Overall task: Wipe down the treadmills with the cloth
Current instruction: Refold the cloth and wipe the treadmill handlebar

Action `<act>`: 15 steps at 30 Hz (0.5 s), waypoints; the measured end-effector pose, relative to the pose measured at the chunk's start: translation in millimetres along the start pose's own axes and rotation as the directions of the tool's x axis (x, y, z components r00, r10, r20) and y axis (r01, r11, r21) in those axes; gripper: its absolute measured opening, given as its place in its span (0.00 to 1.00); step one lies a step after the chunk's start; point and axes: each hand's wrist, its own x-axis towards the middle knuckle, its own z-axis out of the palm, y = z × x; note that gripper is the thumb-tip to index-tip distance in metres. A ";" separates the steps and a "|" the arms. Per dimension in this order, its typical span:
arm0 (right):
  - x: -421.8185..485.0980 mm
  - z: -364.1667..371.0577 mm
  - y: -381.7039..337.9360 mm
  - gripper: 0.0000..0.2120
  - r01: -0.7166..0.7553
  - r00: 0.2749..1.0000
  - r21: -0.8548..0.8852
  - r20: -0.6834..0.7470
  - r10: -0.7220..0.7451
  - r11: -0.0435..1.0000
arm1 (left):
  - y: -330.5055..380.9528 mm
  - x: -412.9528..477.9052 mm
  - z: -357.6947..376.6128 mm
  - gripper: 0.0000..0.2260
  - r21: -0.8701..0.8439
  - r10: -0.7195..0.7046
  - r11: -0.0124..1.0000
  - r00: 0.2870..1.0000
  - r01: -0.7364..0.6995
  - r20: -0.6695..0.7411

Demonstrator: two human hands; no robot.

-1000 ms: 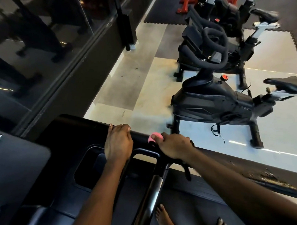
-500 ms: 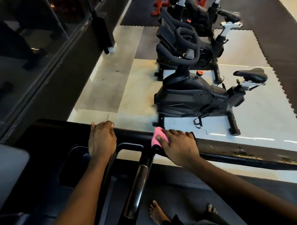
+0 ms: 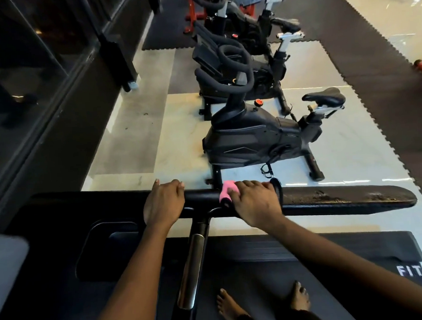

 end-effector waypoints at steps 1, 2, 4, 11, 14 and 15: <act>4.7 1.2 -13.1 0.30 -0.057 0.998 -0.027 0.030 0.058 0.998 | -0.4 -1.8 -1.6 0.18 0.002 0.000 1.000 1.000 0.000 -0.012; 9.1 1.5 -29.4 0.33 -0.109 0.993 -0.036 0.049 0.110 0.993 | 0.6 -2.8 -4.0 0.18 -0.002 -0.001 1.000 1.000 0.001 -0.017; 14.2 -3.4 -57.2 0.38 -0.132 0.990 0.046 0.054 0.129 0.990 | 2.5 -2.6 -5.1 0.17 0.000 0.005 1.000 0.999 -0.005 -0.033; -8.3 -9.8 17.9 0.28 0.083 0.995 0.146 -0.074 -0.073 0.986 | -2.5 -2.2 -0.7 0.17 -0.034 0.026 0.999 1.000 -0.025 0.006; -6.7 -4.9 30.1 0.27 -0.111 0.992 0.072 -0.058 0.116 0.991 | -3.9 -2.7 2.6 0.18 -0.018 0.041 0.999 0.998 -0.040 0.054; -3.7 -4.5 20.7 0.28 -0.177 0.982 0.064 -0.054 0.181 0.982 | -3.5 -1.0 3.7 0.18 -0.004 0.050 0.999 0.998 -0.050 0.045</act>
